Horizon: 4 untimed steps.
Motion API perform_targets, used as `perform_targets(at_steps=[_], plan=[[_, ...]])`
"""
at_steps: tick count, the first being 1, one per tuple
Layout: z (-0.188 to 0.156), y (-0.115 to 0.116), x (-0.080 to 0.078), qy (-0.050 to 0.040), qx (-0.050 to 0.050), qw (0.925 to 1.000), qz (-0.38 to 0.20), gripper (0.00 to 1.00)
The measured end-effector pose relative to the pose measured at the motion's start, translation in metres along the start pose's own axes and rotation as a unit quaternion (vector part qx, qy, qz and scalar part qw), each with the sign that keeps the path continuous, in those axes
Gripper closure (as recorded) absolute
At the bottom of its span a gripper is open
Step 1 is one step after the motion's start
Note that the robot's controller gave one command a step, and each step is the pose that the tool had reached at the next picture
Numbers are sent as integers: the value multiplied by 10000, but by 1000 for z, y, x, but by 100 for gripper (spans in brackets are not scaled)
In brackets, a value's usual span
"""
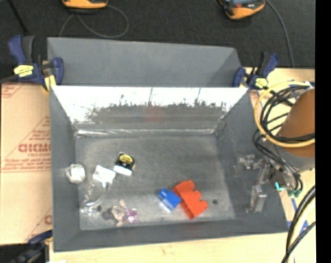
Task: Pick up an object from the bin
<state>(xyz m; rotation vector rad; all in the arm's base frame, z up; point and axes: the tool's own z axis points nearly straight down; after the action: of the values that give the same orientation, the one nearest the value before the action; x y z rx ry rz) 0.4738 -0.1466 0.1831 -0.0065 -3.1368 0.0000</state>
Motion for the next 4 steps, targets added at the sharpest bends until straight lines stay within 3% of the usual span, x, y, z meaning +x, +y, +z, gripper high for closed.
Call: perform_targets(at_steps=[1, 2, 3, 4], plan=[[115, 83, -5, -54, -7, 9978, 661, 0], [80, 13, -42, -69, 24, 9985, 539, 0], [71, 120, -18, -32, -2, 9930, -1183, 0], [110, 143, -10, -108, 4, 9999, 67, 0]])
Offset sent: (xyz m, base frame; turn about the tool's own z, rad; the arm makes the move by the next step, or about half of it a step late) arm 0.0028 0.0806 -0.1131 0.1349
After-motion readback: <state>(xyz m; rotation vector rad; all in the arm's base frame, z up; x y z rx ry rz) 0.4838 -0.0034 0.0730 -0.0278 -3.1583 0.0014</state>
